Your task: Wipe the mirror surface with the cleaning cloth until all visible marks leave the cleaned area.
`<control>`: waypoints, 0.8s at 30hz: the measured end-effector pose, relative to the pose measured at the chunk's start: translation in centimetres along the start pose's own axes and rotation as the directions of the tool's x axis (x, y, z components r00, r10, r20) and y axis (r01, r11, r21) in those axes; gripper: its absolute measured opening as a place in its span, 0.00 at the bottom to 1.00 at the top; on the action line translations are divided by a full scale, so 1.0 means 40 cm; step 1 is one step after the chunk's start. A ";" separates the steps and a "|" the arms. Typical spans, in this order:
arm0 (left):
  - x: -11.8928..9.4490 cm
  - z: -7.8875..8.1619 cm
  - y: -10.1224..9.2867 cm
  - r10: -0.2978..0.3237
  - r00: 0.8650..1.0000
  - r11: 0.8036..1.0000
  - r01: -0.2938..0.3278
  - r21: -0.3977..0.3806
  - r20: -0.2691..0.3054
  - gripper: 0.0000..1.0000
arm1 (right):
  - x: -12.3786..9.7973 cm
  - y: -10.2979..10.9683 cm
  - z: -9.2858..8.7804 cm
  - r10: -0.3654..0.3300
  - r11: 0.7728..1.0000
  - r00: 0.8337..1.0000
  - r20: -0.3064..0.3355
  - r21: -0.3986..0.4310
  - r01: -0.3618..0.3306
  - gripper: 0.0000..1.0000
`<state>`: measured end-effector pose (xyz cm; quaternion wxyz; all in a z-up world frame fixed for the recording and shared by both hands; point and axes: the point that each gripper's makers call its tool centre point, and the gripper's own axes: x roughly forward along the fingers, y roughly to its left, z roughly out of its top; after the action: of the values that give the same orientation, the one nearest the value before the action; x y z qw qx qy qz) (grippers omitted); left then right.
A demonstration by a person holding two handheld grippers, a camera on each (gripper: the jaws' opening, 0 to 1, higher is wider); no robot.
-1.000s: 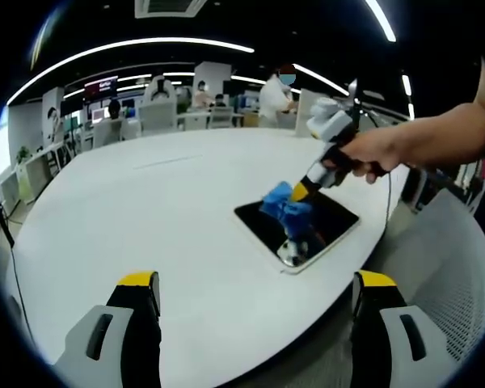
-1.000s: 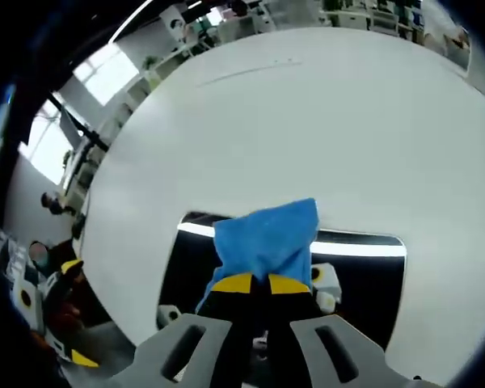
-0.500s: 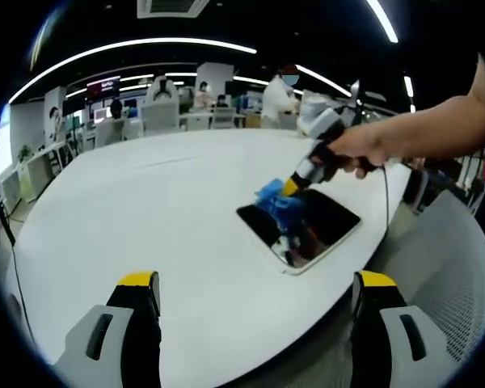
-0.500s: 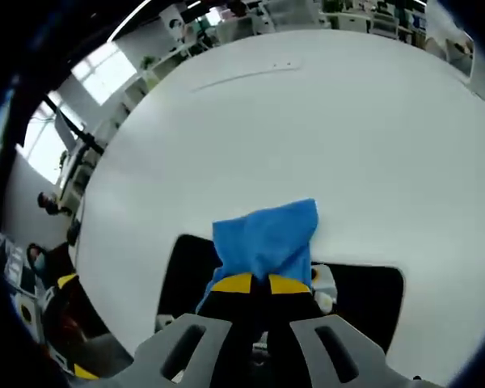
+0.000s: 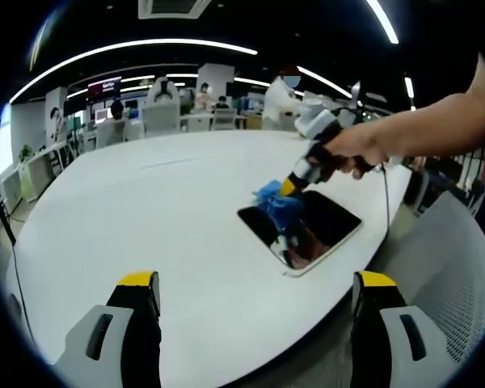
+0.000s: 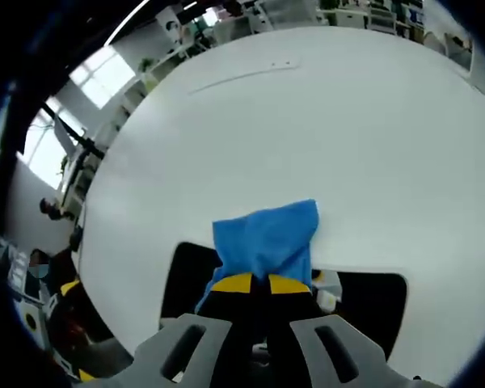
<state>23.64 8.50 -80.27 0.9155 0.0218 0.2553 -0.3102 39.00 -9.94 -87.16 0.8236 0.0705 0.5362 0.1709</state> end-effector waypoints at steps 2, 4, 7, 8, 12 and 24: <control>0.001 -0.001 0.000 0.000 1.000 1.000 0.000 -0.001 0.000 0.99 | -0.002 0.001 -0.002 0.005 1.000 1.000 0.000 -0.002 -0.005 0.00; 0.001 -0.001 0.001 0.001 1.000 1.000 -0.001 -0.001 0.000 0.99 | -0.001 0.000 -0.001 0.016 1.000 1.000 0.000 0.001 -0.016 0.00; 0.002 -0.002 0.000 -0.002 1.000 1.000 0.002 0.002 -0.003 0.99 | -0.003 0.002 -0.003 0.019 1.000 1.000 -0.002 -0.002 -0.019 0.00; 0.001 -0.002 -0.001 -0.002 1.000 1.000 0.002 0.002 -0.003 0.99 | -0.004 0.002 -0.003 0.018 1.000 1.000 -0.003 -0.007 -0.018 0.00; 0.000 -0.002 0.000 0.000 1.000 1.000 0.000 0.001 -0.002 0.99 | -0.004 0.002 -0.003 0.022 0.999 1.000 -0.006 -0.024 -0.022 0.00; 0.000 -0.002 0.002 0.003 1.000 1.000 -0.003 0.002 -0.004 0.99 | -0.027 -0.018 -0.015 0.006 0.999 1.000 -0.007 -0.044 -0.006 0.00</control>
<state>23.65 8.57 -80.33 0.9154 0.0236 0.2567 -0.3091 38.23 -11.03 -86.70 0.8225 0.0535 0.5351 0.1851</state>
